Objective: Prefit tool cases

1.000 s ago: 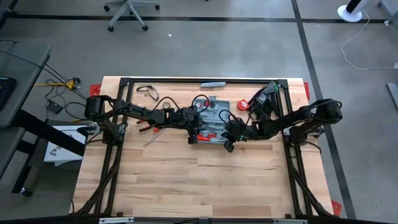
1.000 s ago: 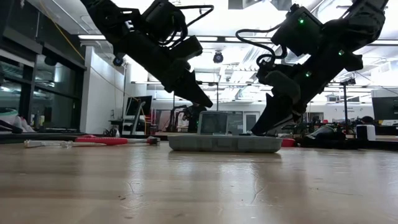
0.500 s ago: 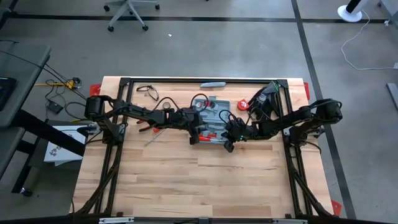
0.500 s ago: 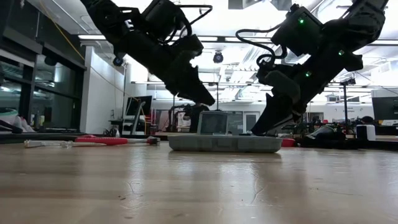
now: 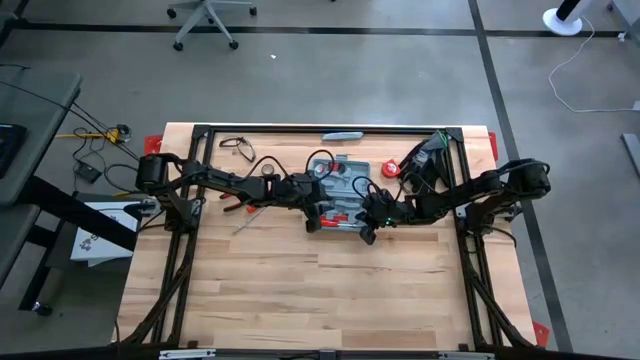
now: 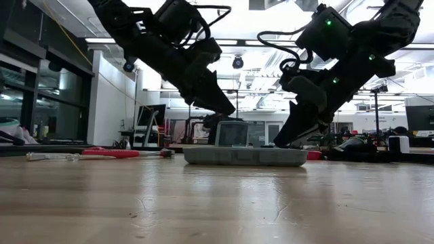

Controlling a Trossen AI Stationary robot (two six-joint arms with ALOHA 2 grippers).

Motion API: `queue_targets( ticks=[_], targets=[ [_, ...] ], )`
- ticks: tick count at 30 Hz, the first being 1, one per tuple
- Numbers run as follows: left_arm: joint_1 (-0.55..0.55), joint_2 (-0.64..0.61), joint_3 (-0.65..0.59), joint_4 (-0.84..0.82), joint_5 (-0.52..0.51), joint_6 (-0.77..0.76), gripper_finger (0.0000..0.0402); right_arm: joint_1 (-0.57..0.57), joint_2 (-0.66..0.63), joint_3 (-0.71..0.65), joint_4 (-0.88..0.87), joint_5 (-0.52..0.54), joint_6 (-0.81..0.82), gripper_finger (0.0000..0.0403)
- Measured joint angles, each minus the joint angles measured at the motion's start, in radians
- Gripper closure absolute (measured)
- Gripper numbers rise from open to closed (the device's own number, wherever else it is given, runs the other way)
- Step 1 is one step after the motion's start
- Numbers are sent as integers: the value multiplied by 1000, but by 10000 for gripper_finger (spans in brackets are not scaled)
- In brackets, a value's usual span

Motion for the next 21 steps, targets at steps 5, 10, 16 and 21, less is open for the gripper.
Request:
queue_targets(
  ticks=[5, 10, 16, 21],
  targets=[
    [0, 0, 0, 0, 0, 0, 275, 0, 0, 0, 0, 0, 0, 403],
    [0, 0, 0, 0, 0, 0, 275, 0, 0, 0, 0, 0, 0, 403],
    [0, 2, 0, -44, 13, 17, 275, 0, 0, 0, 0, -1, -12, 403],
    [0, 2, 0, -129, 83, 36, 275, 0, 0, 0, 0, -52, -33, 403]
  ],
)
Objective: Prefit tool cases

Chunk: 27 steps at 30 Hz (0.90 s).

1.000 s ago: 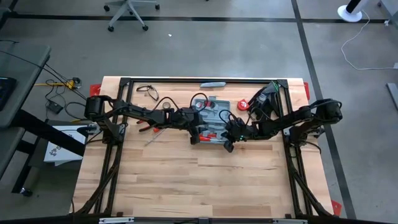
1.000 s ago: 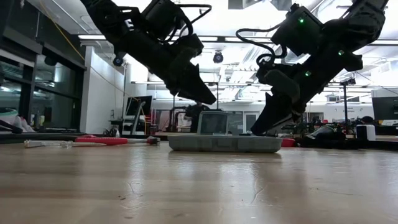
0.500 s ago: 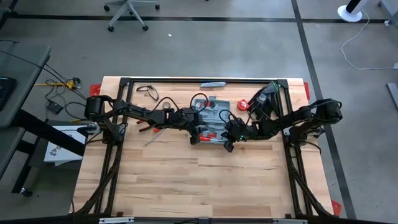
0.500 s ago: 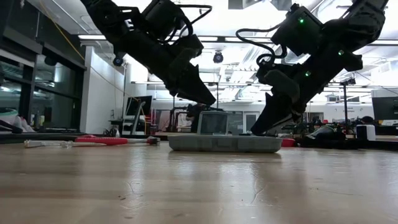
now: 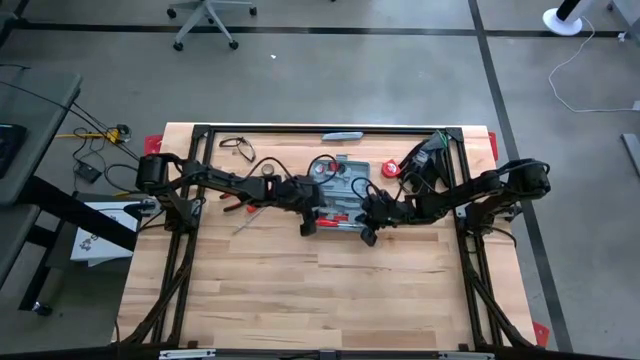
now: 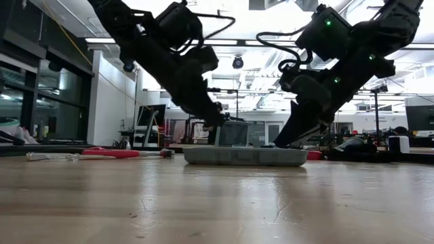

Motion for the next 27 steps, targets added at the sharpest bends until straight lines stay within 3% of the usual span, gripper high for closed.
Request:
queue_targets(
  ticks=[12, 27],
  targets=[
    [-41, 0, 0, -94, 23, 2, 275, 3, 0, 0, -50, -41, 23, 403],
    [-48, 0, 0, -80, 38, 19, 275, 45, -2, 0, -94, 2, 36, 403]
  ],
)
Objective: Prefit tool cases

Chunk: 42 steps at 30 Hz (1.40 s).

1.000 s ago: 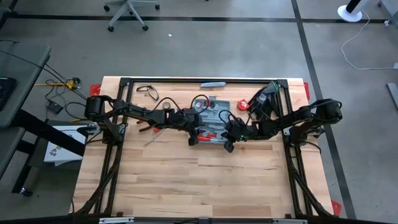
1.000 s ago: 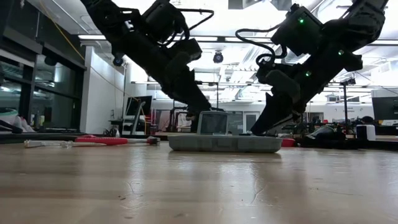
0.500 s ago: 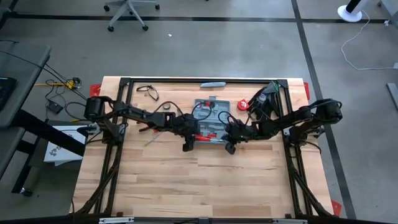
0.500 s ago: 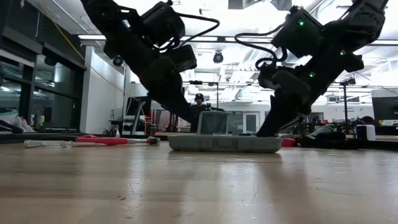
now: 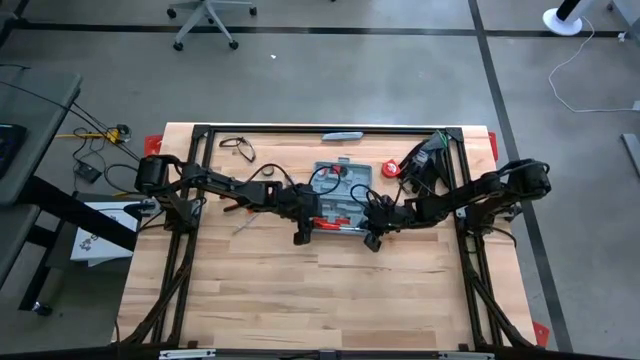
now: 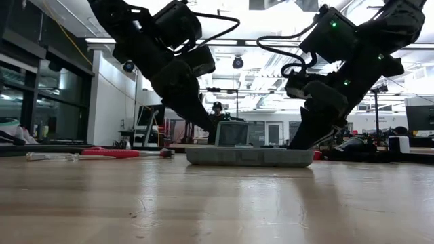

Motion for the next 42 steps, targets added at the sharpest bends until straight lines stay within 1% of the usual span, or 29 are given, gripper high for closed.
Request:
queue_targets(
  ticks=[6, 16, 18, 22, 24, 27, 30, 34, 36, 42],
  targets=[
    [-5, 0, 0, 7, 9, -2, 275, 54, -21, 10, -1, 80, -10, 403],
    [-5, 0, 0, 56, 27, 6, 275, 69, -19, 2, -58, 83, 42, 403],
    [-6, 0, 0, 56, 36, 4, 275, 69, -7, 2, -54, 82, 42, 403],
    [-10, 0, 0, 52, 90, 1, 275, 69, 41, 4, -29, 82, 42, 403],
    [-20, 0, 10, 18, 90, 14, 275, 68, 72, 5, -4, 76, 42, 403],
    [-35, 0, 44, -67, 57, 61, 275, 67, 104, 6, 37, 75, 42, 403],
    [-53, 0, 83, -160, -53, 126, 275, 67, 108, 6, 49, 67, 42, 403],
    [-80, 0, 161, -273, -220, 269, 275, 67, 108, 6, 49, 64, 42, 403],
    [-85, 0, 192, -300, -227, 310, 275, 67, 109, 5, 49, 64, 41, 403],
    [-60, 34, 219, -320, -126, 314, 274, 68, 110, 3, 57, 62, 42, 403]
  ],
)
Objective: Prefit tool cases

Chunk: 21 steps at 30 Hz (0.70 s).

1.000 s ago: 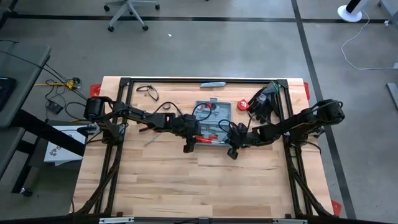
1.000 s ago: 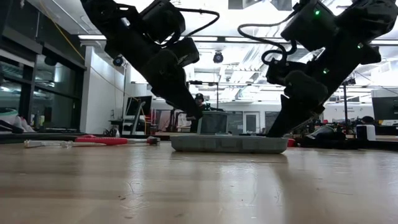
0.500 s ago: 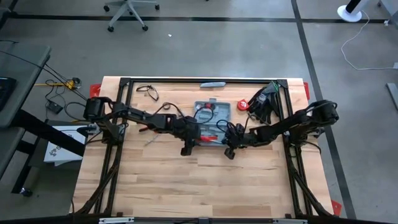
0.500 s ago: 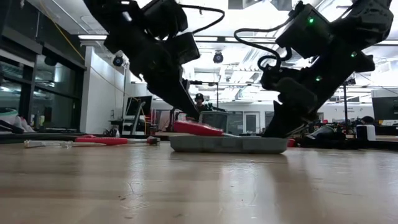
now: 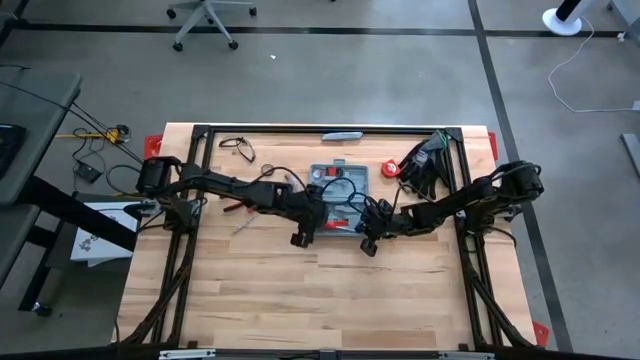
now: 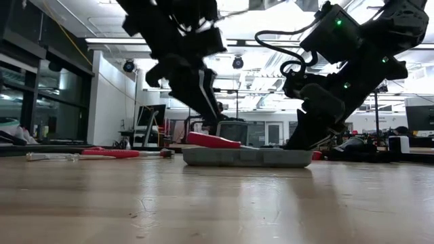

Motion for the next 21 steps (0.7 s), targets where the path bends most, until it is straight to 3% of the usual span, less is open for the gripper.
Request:
queue_targets(
  ticks=[14, 19, 21],
  targets=[
    [24, 159, 91, -139, 20, -21, 277, 0, 1, -2, 13, -2, -23, 403],
    [17, 156, 92, -165, -56, -43, 335, 2, 3, -2, 18, 28, -28, 403],
    [16, 147, 92, -173, -68, -60, 337, 1, 3, -3, 23, 35, -44, 403]
  ],
)
